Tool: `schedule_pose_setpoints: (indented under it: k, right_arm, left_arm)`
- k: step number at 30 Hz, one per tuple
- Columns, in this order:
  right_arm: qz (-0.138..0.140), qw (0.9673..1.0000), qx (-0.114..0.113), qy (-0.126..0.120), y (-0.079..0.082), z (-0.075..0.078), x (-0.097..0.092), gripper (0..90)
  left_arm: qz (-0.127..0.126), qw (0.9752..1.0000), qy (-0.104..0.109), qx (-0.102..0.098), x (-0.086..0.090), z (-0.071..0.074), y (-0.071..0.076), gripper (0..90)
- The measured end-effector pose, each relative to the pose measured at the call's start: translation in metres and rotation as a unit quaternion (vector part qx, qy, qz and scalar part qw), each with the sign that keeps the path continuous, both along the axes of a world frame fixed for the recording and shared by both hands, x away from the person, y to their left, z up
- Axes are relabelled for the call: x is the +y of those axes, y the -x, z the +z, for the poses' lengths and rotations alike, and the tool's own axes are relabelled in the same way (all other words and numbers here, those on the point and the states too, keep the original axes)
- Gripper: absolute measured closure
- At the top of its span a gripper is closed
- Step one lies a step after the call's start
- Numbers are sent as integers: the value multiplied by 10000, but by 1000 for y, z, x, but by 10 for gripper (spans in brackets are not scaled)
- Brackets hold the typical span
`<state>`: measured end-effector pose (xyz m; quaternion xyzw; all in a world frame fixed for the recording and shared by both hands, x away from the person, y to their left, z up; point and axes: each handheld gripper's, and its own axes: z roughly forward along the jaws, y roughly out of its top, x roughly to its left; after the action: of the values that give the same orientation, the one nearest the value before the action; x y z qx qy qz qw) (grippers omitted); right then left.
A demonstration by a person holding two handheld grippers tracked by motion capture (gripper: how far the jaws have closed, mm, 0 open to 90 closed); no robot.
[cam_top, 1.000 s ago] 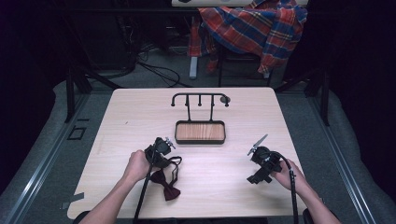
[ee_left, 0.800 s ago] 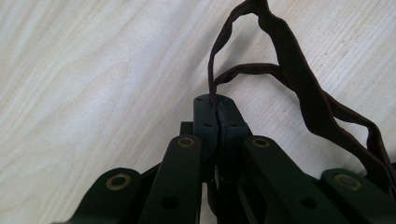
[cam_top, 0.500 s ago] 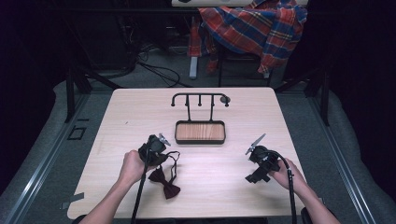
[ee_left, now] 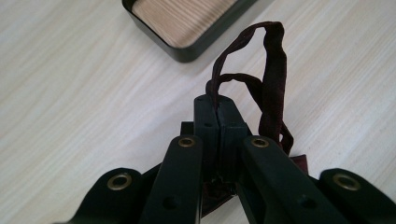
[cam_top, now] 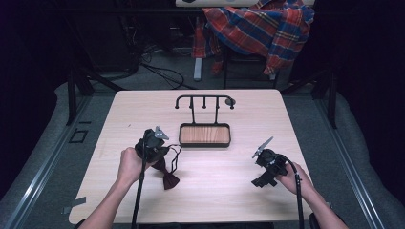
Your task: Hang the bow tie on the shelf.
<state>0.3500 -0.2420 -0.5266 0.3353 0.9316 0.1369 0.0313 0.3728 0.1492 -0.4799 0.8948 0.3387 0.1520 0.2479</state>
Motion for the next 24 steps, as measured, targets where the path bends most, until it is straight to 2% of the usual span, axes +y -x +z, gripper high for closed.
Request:
schedule_pose_setpoints:
  k: [4,6,8,10,15,22,24]
  right_arm:
    - [-86,9999,6,-69,1,-1,-2,159]
    - [-55,10000,36,9,0,-1,-3,159]
    - [-119,9999,52,-65,1,-2,-3,159]
    - [-86,9999,84,29,0,-2,-4,159]
    - [-151,9998,115,-52,0,-3,-5,158]
    - [-203,9997,161,-13,1,-4,-8,159]
    - [-267,9995,171,-86,2,-6,-9,159]
  left_arm:
    - [20,9999,64,-154,-1,10,-4,891]
    - [8,9997,91,-204,-2,14,-5,891]
    - [-6,9996,132,-256,-2,18,-6,890]
    - [-27,9994,114,-329,-3,24,-8,890]
    - [-11,9989,218,-414,-3,33,-14,891]
    - [-31,9987,215,-469,-6,39,-20,891]
    - [-50,9985,217,-491,-8,43,-22,890]
